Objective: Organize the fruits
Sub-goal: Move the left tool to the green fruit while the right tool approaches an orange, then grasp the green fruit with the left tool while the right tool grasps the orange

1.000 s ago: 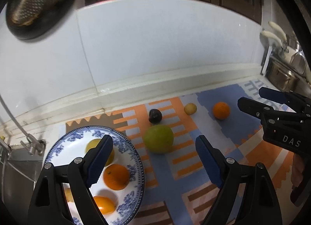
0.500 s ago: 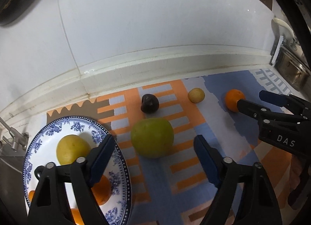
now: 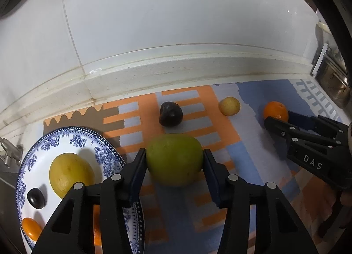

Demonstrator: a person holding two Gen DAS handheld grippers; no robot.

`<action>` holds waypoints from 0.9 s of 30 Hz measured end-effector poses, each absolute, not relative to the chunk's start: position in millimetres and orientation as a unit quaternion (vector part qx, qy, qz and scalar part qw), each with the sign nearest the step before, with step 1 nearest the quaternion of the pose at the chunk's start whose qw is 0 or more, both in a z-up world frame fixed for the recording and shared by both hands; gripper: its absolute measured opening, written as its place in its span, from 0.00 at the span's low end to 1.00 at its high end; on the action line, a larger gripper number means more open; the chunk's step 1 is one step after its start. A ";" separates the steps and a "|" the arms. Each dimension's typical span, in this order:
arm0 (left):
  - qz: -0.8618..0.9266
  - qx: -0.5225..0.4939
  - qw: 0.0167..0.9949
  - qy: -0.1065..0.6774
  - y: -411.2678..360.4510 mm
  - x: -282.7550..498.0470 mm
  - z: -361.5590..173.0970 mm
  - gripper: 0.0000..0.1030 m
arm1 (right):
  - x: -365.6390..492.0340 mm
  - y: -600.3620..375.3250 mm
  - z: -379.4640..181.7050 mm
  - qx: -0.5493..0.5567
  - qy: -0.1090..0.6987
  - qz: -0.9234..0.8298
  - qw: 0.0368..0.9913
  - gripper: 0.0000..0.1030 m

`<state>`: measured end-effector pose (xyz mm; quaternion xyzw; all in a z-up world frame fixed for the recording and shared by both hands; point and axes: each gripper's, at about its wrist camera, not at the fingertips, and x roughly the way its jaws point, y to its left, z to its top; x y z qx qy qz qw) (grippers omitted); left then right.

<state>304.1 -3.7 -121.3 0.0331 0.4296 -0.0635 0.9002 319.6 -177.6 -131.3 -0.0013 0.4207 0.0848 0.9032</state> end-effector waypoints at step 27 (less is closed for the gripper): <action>-0.079 -0.003 0.933 0.351 17.9 246.6 -53.0 0.47 | 256.6 -150.2 -59.8 -0.001 0.350 0.145 0.925 0.40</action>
